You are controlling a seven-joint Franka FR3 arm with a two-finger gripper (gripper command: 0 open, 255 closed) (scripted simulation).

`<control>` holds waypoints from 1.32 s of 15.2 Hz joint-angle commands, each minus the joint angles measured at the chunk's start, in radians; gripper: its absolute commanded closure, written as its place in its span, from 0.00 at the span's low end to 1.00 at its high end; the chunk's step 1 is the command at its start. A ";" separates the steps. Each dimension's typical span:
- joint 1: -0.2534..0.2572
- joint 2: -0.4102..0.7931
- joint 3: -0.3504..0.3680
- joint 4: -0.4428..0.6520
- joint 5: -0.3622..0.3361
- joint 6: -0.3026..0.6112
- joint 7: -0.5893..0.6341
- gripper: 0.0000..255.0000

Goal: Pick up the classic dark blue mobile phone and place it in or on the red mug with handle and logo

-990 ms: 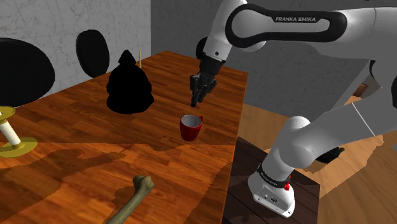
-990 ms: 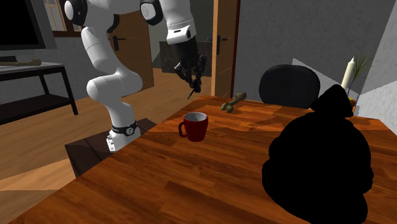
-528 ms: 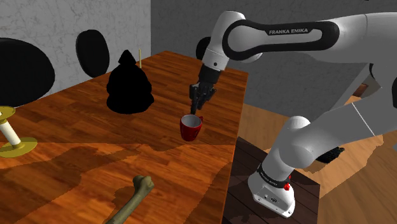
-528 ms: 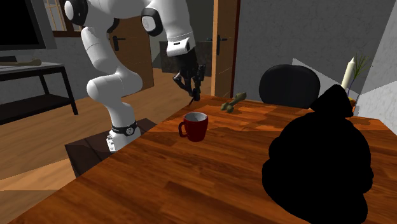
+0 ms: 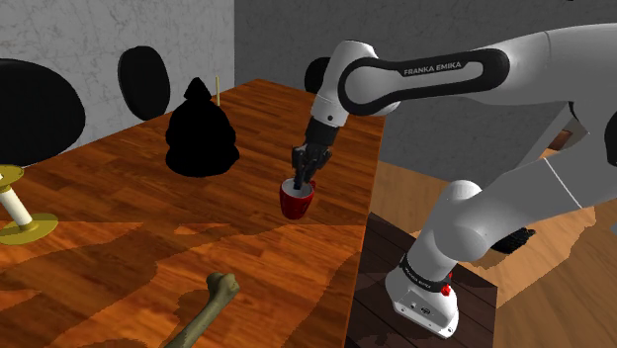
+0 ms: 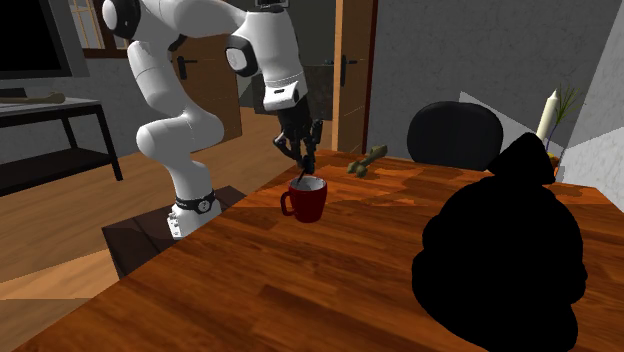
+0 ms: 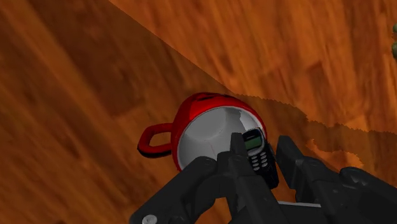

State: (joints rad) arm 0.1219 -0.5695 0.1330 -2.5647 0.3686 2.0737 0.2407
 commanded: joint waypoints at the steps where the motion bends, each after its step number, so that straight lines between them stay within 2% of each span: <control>1: 0.002 0.010 0.002 -0.026 0.007 0.035 -0.010 1.00; 9: 0.002 0.010 0.002 -0.025 0.007 0.034 -0.010 1.00; 10: 0.002 0.010 0.002 -0.025 0.007 0.034 -0.010 0.00; 15: 0.002 0.010 0.002 -0.025 0.007 0.034 -0.010 0.00; 19: -0.017 -0.039 -0.029 0.062 -0.028 -0.105 0.001 0.00; 20: -0.017 -0.039 -0.029 0.062 -0.028 -0.105 0.001 0.00</control>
State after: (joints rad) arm 0.1079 -0.6018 0.1085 -2.5152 0.3454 1.9895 0.2403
